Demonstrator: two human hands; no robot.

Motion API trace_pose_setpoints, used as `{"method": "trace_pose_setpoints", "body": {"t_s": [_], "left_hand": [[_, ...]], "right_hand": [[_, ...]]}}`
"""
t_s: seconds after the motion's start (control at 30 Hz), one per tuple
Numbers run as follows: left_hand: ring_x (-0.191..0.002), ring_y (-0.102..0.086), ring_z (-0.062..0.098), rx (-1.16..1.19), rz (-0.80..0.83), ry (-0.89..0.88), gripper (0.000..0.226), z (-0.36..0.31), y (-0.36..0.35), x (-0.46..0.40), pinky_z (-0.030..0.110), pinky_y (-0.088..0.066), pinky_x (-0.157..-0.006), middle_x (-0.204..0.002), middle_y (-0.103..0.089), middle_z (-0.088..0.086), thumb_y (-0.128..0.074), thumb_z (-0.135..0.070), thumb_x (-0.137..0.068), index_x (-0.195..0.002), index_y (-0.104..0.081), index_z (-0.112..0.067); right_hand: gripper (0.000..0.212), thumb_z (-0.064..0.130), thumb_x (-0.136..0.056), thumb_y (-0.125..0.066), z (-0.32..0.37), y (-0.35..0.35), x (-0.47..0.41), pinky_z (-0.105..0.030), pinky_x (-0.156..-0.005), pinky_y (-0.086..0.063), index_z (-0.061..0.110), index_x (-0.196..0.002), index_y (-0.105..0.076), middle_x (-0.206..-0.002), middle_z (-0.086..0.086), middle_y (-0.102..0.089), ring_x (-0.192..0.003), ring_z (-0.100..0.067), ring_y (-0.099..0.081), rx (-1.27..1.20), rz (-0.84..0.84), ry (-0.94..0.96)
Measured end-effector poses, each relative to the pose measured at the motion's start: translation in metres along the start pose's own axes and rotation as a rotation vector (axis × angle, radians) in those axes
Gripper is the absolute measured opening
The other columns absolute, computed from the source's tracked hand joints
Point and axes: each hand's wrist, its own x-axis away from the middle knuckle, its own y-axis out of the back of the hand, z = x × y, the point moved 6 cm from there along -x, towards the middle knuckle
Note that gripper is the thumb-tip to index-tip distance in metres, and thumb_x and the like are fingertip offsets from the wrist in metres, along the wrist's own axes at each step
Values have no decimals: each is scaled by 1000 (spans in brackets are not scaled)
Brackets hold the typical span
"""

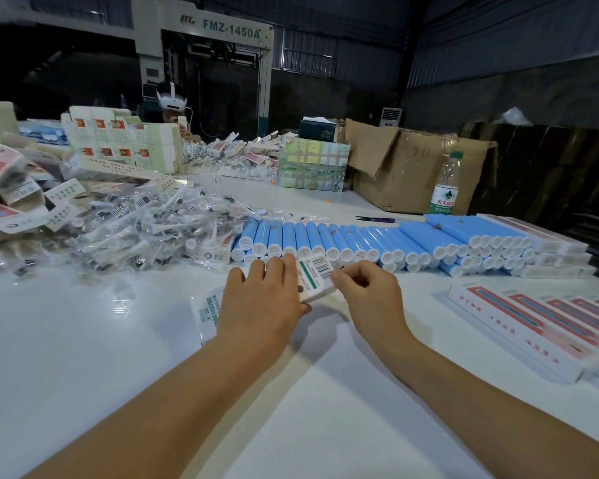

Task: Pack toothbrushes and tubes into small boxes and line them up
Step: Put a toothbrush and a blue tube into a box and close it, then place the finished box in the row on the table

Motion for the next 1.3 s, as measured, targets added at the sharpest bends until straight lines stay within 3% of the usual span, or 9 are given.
{"method": "trace_pose_setpoints", "body": {"t_s": [0.2, 0.37, 0.47, 0.57, 0.7, 0.8, 0.97, 1.17, 1.3], "left_hand": [[-117, -40, 23, -54, 0, -4, 76, 2, -2, 1, 36, -32, -88, -133, -38, 4, -33, -60, -94, -144, -9, -9], [-115, -46, 23, 183, 69, 95, 64, 13, 8, -8, 36, -37, -83, -128, -43, 2, -33, -60, -93, -139, -24, -17], [-86, -57, 20, 938, 14, 309, 36, 36, 25, -17, 31, -38, -64, -97, -56, -2, -44, -53, -92, -107, -50, -21], [-86, -62, 16, 1788, 72, 588, 20, 39, 21, -15, 29, -44, -65, -93, -64, -3, -45, -44, -96, -97, -56, -27], [-79, -71, 30, 2253, 256, 775, 32, 14, 5, -2, 40, -57, -59, -97, -71, 15, -45, -39, -97, -109, -58, -13], [-74, -72, 22, 2247, 212, 763, 30, 12, -2, 0, 33, -57, -53, -83, -74, 7, -43, -40, -98, -98, -62, -18], [-95, -63, 21, 1796, 188, 737, 28, 29, -21, 3, 38, -49, -85, -101, -67, 5, -41, -45, -97, -96, -60, -25], [-78, -60, 23, 1728, 262, 641, 21, 35, -37, -2, 34, -45, -68, -87, -68, 9, -50, -33, -95, -94, -64, -17], [-74, -57, 22, 1629, 371, 673, 25, 34, -61, -15, 31, -42, -65, -84, -65, 8, -44, -33, -99, -91, -63, -19]], "right_hand": [[19, 9, -87, -63, 1, -6, 3, -14, -51, -37, 3, -69, -62, -61, 1, -57, -57, -5, -47, 30, 16, 26], [23, 15, -95, -53, 2, -5, 1, -11, -54, -41, 21, -77, -65, -62, 13, -57, -58, 0, -49, -160, 48, -13], [22, 18, -97, -49, 7, -9, 3, -12, -58, -43, 34, -92, -64, -71, 15, -59, -63, 1, -51, -232, 105, 19], [21, 28, -96, -51, 10, -24, 10, -15, -67, -43, 45, -106, -57, -89, 10, -57, -75, 0, -52, -153, 274, 48], [49, 49, -78, -59, 16, -47, 19, -10, -69, -46, 61, -123, -43, -102, 16, -50, -83, 6, -52, 4, 473, 125], [51, 48, -72, -61, 21, -45, 16, -3, -67, -42, 62, -119, -47, -105, 16, -50, -85, 12, -50, 12, 448, 163], [56, 38, -82, -68, 24, -12, -1, -6, -59, -43, 36, -135, -50, -101, 12, -41, -89, -3, -47, 209, 390, 155], [55, 47, -84, -62, 10, 81, -18, -19, -64, -34, 40, -136, -46, -101, 6, -39, -83, -7, -45, 785, 341, 137], [52, 47, -86, -59, -32, 162, -1, -27, -74, -34, 38, -136, -48, -104, 2, -42, -96, -15, -41, 1048, 272, -13]]}}
